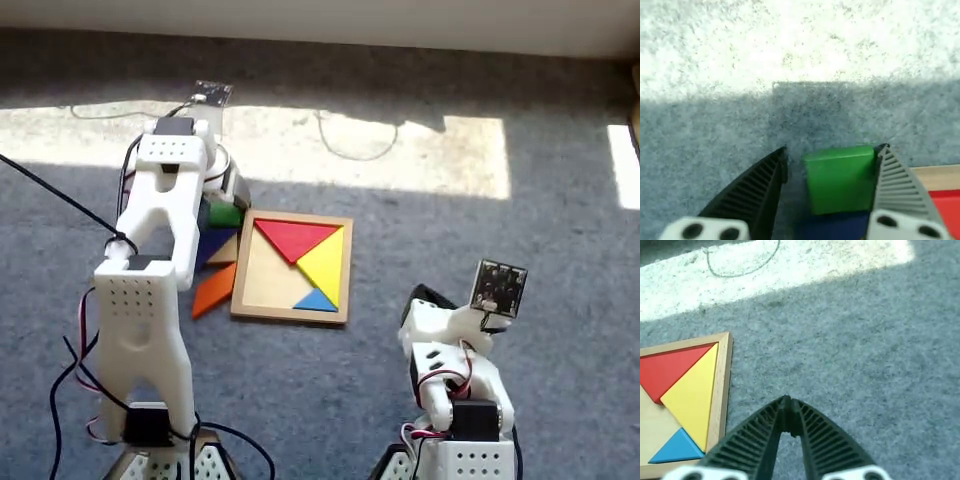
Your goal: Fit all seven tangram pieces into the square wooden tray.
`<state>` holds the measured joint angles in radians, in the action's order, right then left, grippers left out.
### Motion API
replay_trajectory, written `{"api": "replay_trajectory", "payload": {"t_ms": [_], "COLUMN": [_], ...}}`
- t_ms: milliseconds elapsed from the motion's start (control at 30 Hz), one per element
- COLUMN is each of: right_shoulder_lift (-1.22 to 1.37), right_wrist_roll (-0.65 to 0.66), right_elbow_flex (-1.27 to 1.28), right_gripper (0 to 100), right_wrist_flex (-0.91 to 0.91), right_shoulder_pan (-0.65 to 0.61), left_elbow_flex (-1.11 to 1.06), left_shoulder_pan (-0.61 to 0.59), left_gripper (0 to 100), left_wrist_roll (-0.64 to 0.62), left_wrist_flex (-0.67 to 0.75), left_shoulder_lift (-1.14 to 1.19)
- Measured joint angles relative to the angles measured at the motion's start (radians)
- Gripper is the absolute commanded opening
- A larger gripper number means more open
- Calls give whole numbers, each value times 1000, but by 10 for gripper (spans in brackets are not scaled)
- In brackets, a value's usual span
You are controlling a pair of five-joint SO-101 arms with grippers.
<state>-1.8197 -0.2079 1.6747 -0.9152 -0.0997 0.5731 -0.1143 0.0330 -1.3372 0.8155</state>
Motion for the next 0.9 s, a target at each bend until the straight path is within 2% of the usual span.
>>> {"api": "replay_trajectory", "payload": {"t_ms": [267, 633, 800, 900], "right_shoulder_lift": [0, 0, 0, 0], "right_wrist_roll": [0, 0, 0, 0], "right_elbow_flex": [0, 0, 0, 0], "right_gripper": [5, 5, 5, 5], "right_wrist_flex": [0, -25, -28, -28], "right_shoulder_pan": [0, 0, 0, 0], "left_elbow_flex": [147, 180, 215, 219], "left_shoulder_pan": [-12, -12, -9, -8], "left_gripper": [277, 273, 204, 196], "left_wrist_roll": [2, 2, 2, 6], "left_wrist_flex": [-230, -236, -238, -238], "left_shoulder_lift": [11, 135, 147, 147]}}
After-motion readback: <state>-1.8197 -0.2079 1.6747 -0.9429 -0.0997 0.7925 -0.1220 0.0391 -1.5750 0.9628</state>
